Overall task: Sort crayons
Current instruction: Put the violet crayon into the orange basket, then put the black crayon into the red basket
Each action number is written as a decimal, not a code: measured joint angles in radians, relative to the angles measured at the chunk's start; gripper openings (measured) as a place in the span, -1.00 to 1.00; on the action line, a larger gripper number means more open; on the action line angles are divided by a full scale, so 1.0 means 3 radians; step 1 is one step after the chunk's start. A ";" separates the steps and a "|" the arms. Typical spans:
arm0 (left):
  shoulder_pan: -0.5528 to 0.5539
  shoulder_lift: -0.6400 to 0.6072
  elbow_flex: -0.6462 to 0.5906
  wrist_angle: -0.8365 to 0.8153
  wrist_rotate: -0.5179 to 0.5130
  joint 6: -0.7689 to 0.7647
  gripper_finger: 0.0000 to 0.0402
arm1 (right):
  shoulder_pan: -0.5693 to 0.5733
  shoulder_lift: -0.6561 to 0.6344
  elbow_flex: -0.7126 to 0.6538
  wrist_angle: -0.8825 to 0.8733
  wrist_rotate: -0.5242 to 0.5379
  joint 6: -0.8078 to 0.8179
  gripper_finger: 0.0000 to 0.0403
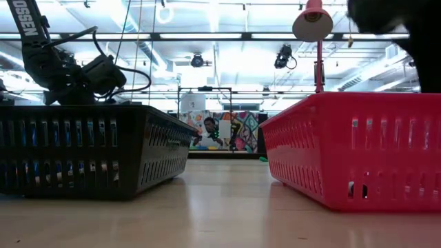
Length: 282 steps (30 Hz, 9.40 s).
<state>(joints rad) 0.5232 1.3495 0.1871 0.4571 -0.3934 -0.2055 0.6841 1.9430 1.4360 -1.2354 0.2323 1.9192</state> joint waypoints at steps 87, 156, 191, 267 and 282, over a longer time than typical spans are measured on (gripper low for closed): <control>0.0311 -0.0005 0.1344 -0.2576 0.0774 0.1002 -0.37 | -0.1406 -0.1307 -0.2299 0.5158 0.0789 -0.5837 -0.53; 0.0597 -0.0034 0.1330 -0.1727 0.2159 0.0583 -0.86 | -0.2009 -0.1306 -0.2519 0.5515 0.0102 -0.6262 -0.53; -0.1462 0.0312 0.1344 0.1927 0.1225 0.0585 -0.85 | -0.2242 -0.1306 -0.2519 0.6765 0.0003 -0.6552 -0.29; -0.2027 0.0866 0.1025 0.1184 0.1219 0.1258 0.00 | -0.1158 -0.1307 -0.2518 0.5579 0.0741 -0.3257 -0.78; -0.2206 0.0057 0.0443 0.1206 0.1219 0.1122 0.00 | -0.0705 -0.1307 -0.1881 0.3710 0.0088 -0.1475 -0.78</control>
<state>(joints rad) -0.1387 1.3665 0.3200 0.8189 -0.0277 0.1311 0.4725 1.5509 0.8716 -0.1225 0.2588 1.4769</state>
